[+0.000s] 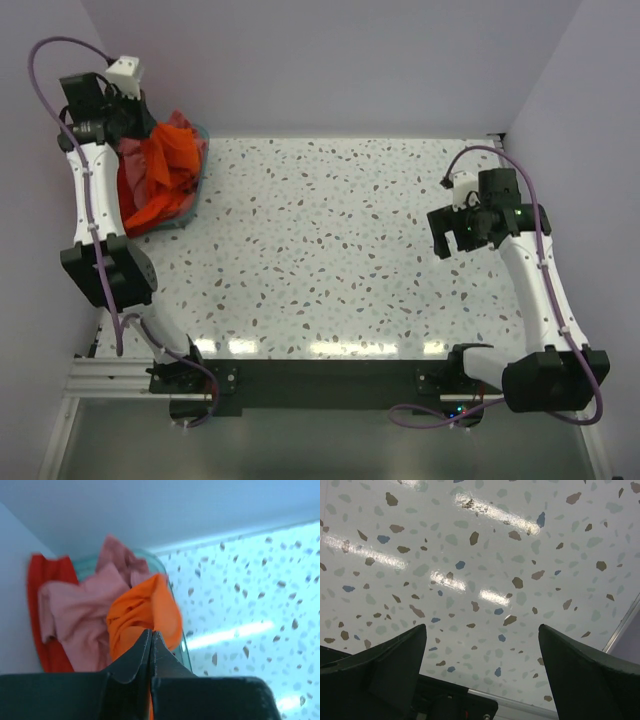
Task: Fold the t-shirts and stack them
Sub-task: Grab the tshirt from the pile, then move the tshirt to the center of the board
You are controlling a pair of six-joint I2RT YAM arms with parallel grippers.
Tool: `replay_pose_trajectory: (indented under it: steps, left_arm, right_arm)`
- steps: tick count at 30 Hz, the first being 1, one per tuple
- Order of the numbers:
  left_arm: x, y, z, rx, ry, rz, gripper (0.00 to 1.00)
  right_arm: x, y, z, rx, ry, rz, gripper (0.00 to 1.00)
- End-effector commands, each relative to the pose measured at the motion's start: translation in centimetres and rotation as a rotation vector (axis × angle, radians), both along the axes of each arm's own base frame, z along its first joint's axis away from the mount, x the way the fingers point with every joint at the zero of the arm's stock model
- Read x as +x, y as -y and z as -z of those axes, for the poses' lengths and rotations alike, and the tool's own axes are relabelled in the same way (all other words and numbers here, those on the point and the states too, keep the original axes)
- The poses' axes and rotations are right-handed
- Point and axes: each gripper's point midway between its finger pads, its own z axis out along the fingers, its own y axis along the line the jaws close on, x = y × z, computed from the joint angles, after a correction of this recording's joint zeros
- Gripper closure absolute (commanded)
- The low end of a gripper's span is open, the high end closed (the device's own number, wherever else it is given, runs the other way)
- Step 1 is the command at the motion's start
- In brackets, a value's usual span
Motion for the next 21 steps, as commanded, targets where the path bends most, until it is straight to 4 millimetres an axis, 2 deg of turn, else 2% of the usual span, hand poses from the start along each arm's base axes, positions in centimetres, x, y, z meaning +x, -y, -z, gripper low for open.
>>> replay_pose_trajectory:
  steps: [1, 2, 4, 7, 8, 10, 11, 13, 14, 16, 17, 21]
  left_arm:
    - [-1.4, 2.4, -14.5, 0.002, 0.379, 0.06, 1.0]
    - [-1.9, 3.0, -17.1, -0.02, 0.439, 0.075, 1.0]
    - [-2.5, 3.9, -19.4, -0.049, 0.492, 0.102, 1.0]
    - [-4.0, 6.2, -24.1, -0.13, 0.597, 0.17, 1.0]
    - [-4.8, 7.2, -26.1, -0.163, 0.65, 0.205, 1.0]
    - [-6.0, 9.3, -28.6, -0.184, 0.711, 0.251, 1.0]
    - [-7.2, 10.4, -30.6, -0.213, 0.768, 0.289, 1.0]
    - [-8.3, 12.5, -32.5, -0.244, 0.819, 0.34, 1.0]
    - [-9.3, 13.9, -34.2, -0.279, 0.86, 0.378, 1.0]
    - [-10.3, 15.4, -35.6, -0.317, 0.89, 0.426, 1.0]
    - [-11.3, 16.9, -36.8, -0.34, 0.921, 0.473, 1.0]
    - [-13.0, 20.0, -37.7, -0.446, 0.916, 0.584, 1.0]
  right_arm:
    - [0.6, 0.0, -2.4, 0.0, 0.084, -0.007, 0.04]
    - [0.5, 0.1, -2.6, -0.002, 0.09, -0.004, 0.04]
    - [0.7, 0.2, -3.1, -0.006, 0.107, -0.001, 0.04]
    - [0.9, 0.3, -3.8, -0.012, 0.134, 0.003, 0.04]
    - [1.0, 0.4, -4.0, -0.015, 0.142, 0.005, 0.04]
    - [1.0, 0.5, -4.3, -0.016, 0.156, 0.01, 0.04]
    - [1.1, 0.5, -4.4, -0.017, 0.162, 0.012, 0.04]
    - [1.3, 0.6, -4.7, -0.019, 0.177, 0.017, 0.04]
    - [1.3, 0.6, -4.8, -0.02, 0.181, 0.018, 0.04]
    - [1.4, 0.6, -5.0, -0.02, 0.189, 0.02, 0.04]
    - [1.4, 0.6, -5.0, -0.019, 0.19, 0.022, 0.04]
    - [1.4, 0.4, -5.1, -0.005, 0.192, 0.019, 0.04]
